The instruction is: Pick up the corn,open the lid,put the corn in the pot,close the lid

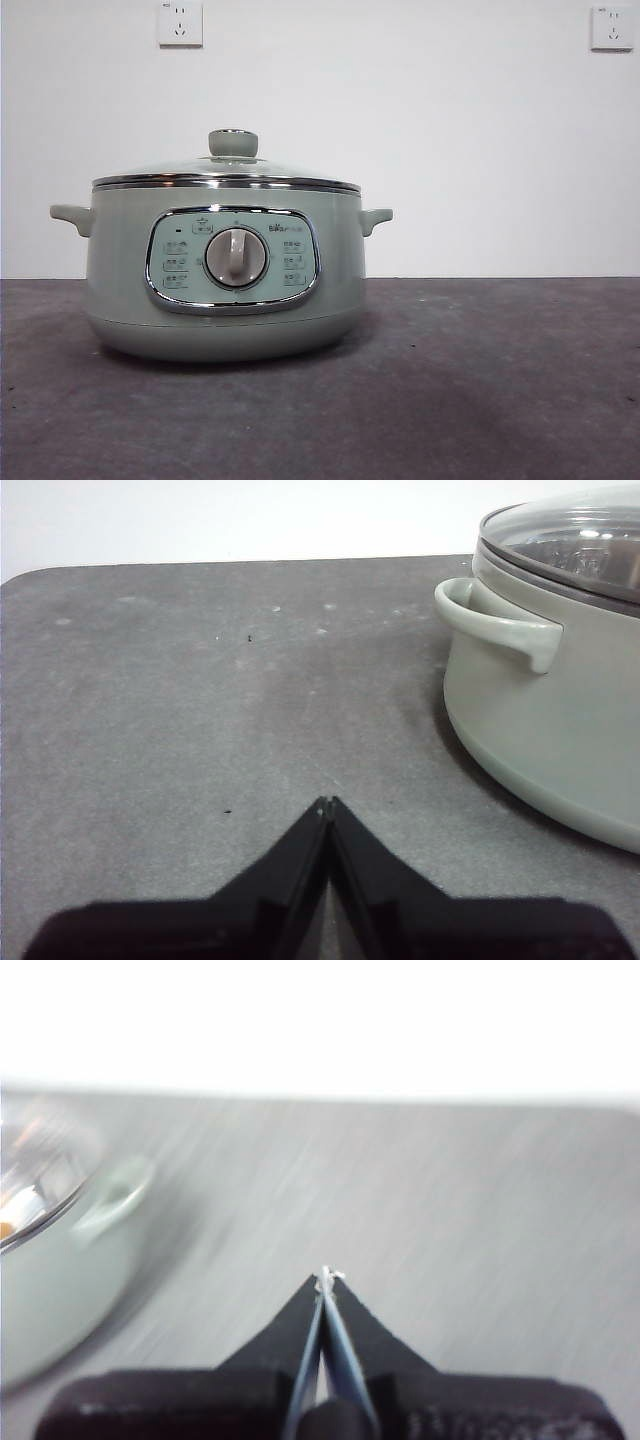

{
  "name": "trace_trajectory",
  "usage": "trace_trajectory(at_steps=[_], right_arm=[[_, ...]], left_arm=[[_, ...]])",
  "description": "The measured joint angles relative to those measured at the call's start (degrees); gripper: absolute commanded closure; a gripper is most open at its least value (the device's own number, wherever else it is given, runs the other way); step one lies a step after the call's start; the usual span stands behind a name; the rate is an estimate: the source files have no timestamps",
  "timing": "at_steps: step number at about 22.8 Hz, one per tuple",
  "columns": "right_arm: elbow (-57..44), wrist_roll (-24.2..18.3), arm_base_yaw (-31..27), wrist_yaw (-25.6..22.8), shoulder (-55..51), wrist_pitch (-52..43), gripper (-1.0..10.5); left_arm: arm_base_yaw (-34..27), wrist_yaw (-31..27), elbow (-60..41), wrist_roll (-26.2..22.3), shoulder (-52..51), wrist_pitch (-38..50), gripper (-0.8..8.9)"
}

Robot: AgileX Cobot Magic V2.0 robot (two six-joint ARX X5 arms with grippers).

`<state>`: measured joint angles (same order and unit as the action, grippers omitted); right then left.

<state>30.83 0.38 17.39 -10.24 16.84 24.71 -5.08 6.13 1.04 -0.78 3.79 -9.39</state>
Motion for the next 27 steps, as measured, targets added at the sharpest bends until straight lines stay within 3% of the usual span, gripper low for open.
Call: trace_trajectory(at_steps=[3,7,13,19,27], right_arm=[[-15.7,-3.6,-7.7,4.5,-10.6,-14.5,9.6],[-24.6,-4.3,-11.5,9.0,-14.7,-19.5,9.6],[-28.8,-4.5,-12.5,10.3,-16.2,-21.3,9.6],[-29.5,-4.6,-13.0,9.6,-16.2,-17.1,9.6],[-29.5,-4.1,-18.3,9.6,-16.2,-13.7,9.6]], left_arm=[[0.0,0.0,0.0,0.0,0.0,0.0,8.17],[0.0,0.0,0.0,0.0,0.0,0.0,8.17],[0.0,0.0,0.0,0.0,0.1,0.0,8.17],[0.0,0.0,0.0,0.0,0.1,0.0,8.17],[0.0,0.0,0.0,0.0,0.1,0.0,8.17]])
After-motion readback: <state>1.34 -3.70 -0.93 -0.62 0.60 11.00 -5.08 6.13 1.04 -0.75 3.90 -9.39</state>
